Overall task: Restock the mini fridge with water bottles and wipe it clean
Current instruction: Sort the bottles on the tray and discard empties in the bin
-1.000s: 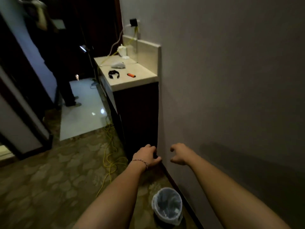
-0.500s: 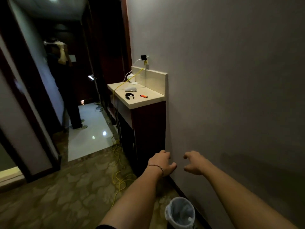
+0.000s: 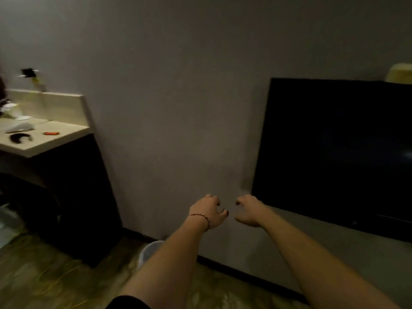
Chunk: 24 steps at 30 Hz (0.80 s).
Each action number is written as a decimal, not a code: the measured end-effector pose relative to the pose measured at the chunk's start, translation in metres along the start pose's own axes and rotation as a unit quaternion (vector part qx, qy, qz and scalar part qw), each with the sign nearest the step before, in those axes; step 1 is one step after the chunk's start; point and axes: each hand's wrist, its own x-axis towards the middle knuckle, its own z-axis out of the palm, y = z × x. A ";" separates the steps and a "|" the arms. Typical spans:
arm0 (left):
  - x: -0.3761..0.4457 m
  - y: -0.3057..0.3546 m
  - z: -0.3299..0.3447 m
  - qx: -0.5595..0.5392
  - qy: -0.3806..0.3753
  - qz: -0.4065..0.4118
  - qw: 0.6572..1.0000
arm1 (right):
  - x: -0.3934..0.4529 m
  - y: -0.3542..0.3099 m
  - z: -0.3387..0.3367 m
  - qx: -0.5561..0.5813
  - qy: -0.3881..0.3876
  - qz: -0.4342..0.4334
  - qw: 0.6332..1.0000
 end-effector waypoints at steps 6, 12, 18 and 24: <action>-0.038 0.220 0.082 -0.024 -0.037 0.146 0.988 | -0.162 0.203 -0.020 0.028 0.059 0.118 0.991; -0.137 0.461 0.186 -0.040 -0.107 0.310 0.944 | -0.372 0.394 -0.032 0.059 0.095 0.308 0.945; -0.245 0.641 0.273 0.000 -0.222 0.473 0.852 | -0.567 0.513 -0.016 0.149 0.138 0.488 0.849; -0.337 0.777 0.337 0.021 -0.298 0.576 0.761 | -0.737 0.593 0.021 0.182 0.157 0.598 0.765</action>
